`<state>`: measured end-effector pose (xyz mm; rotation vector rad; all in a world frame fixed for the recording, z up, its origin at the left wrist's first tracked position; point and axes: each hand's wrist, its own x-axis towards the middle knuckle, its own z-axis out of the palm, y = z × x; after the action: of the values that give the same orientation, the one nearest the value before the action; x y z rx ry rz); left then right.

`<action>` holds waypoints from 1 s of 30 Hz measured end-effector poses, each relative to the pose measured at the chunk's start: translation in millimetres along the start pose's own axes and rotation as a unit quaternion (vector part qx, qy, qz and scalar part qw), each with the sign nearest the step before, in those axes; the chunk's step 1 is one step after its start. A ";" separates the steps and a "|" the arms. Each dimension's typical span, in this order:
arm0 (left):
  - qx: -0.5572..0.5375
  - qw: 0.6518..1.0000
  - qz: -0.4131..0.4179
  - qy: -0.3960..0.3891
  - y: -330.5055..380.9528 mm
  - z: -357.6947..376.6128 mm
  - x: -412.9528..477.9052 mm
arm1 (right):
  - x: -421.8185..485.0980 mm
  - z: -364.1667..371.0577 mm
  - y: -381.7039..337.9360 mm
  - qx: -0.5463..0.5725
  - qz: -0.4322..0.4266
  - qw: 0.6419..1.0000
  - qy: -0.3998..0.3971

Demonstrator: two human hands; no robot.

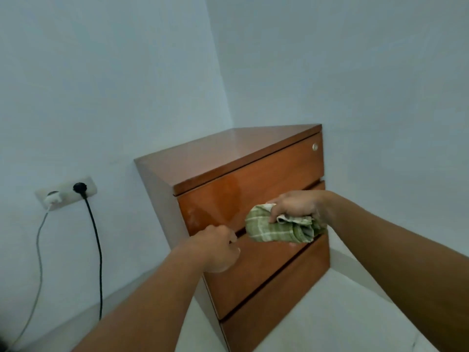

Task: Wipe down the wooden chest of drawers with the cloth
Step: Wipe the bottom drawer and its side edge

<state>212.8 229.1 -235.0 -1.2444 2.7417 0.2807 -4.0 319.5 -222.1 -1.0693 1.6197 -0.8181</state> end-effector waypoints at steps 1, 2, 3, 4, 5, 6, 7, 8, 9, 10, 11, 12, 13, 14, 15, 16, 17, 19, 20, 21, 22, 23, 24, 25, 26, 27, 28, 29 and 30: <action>-0.002 1.000 -0.002 -0.012 2.9 -6.7 1.7 | -1.5 -2.3 -8.0 -0.035 -0.002 0.999 0.011; -0.004 1.000 -0.005 -0.021 5.6 -12.7 3.6 | -2.4 -4.7 -14.5 -0.068 -0.005 0.998 0.017; -0.004 1.000 -0.007 -0.028 8.8 -18.7 5.1 | -4.0 -7.2 -20.5 -0.100 -0.008 0.995 0.022; -0.001 0.999 -0.005 -0.034 12.8 -23.8 6.0 | -5.6 -9.5 -25.1 -0.131 -0.009 0.991 0.026; 0.005 0.999 -0.003 -0.040 17.2 -28.6 5.8 | -6.7 -11.8 -28.9 -0.155 -0.009 0.988 0.029; 0.011 0.999 -0.001 -0.045 21.5 -32.7 5.8 | -7.9 -14.6 -32.4 -0.175 -0.008 0.984 0.033; 0.017 0.999 -0.002 -0.051 25.0 -36.3 6.1 | -9.0 -17.4 -35.6 -0.193 -0.007 0.980 0.036; 0.019 0.998 -0.004 -0.057 28.3 -39.4 7.0 | -9.7 -20.6 -38.5 -0.213 -0.006 0.976 0.037; 0.019 0.998 -0.009 -0.062 30.9 -42.2 8.7 | -9.8 -23.9 -41.5 -0.233 -0.004 0.972 0.036; 0.017 0.998 -0.014 -0.066 33.2 -45.1 10.8 | -9.3 -27.4 -44.5 -0.250 -0.001 0.968 0.034; 0.015 0.997 -0.019 -0.074 34.8 -47.7 14.2 | -9.0 -30.7 -47.7 -0.265 0.004 0.964 0.030; 0.015 0.996 -0.023 -0.086 36.8 -51.4 16.2 | -8.8 -34.2 -51.4 -0.282 0.009 0.959 0.025; 0.015 0.994 -0.026 -0.102 39.1 -56.2 19.3 | -9.1 -38.3 -56.4 -0.298 0.016 0.954 0.017; 0.014 0.992 -0.026 -0.122 42.3 -63.3 21.8 | -10.4 -43.1 -63.0 -0.313 0.024 0.949 0.010; 0.012 0.989 -0.026 -0.145 45.9 -72.4 23.8 | -13.3 -48.4 -71.2 -0.321 0.034 0.946 0.002; 0.007 0.986 -0.023 -0.163 49.9 -84.0 24.9 | -17.3 -54.6 -81.2 -0.325 0.046 0.945 -0.005; 0.002 0.984 -0.022 -0.176 53.2 -98.2 25.1 | -22.1 -61.7 -92.9 -0.328 0.058 0.943 -0.010; -0.002 0.983 -0.020 -0.183 57.8 -133.3 24.1 | -33.8 -78.4 -122.1 -0.337 0.080 0.938 -0.014; -0.001 0.983 -0.018 -0.182 59.4 -153.1 22.9 | -39.9 -87.8 -138.0 -0.341 0.088 0.936 -0.014; -0.002 0.983 -0.020 -0.181 60.2 -173.1 22.4 | -46.3 -97.7 -154.5 -0.345 0.093 0.934 -0.013; -0.006 0.983 -0.023 -0.179 61.3 -194.0 20.7 | -53.6 -107.3 -171.3 -0.347 0.097 0.933 -0.013; -0.011 0.984 -0.028 -0.175 62.8 -213.9 18.3 | -61.0 -116.5 -187.5 -0.342 0.101 0.934 -0.014; -0.017 0.985 -0.029 -0.167 64.7 -233.6 15.9 | -68.5 -125.4 -202.9 -0.334 0.106 0.936 -0.015; -0.025 0.986 -0.031 -0.162 67.2 -253.0 12.4 | -76.4 -133.7 -217.8 -0.329 0.110 0.938 -0.016; -0.035 0.986 -0.032 -0.161 70.2 -271.1 8.5 | -84.2 -141.3 -231.6 -0.327 0.113 0.938 -0.019; -0.042 0.985 -0.036 -0.166 73.9 -288.7 3.2 | -92.3 -147.9 -244.6 -0.324 0.119 0.938 -0.024; -0.047 0.983 -0.038 -0.174 78.0 -305.9 -2.5 | -100.6 -154.5 -257.4 -0.317 0.127 0.940 -0.031; -0.051 0.980 -0.042 -0.187 81.6 -320.9 -8.5 | -109.7 -160.2 -269.3 -0.309 0.135 0.940 -0.041; -0.055 0.977 -0.048 -0.201 85.4 -333.7 -15.4 | -119.4 -164.9 -280.4 -0.306 0.141 0.940 -0.053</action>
<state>148.3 223.4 103.7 -1.1865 2.3428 0.6071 -76.1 324.8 116.8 -1.2322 1.9293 -0.0494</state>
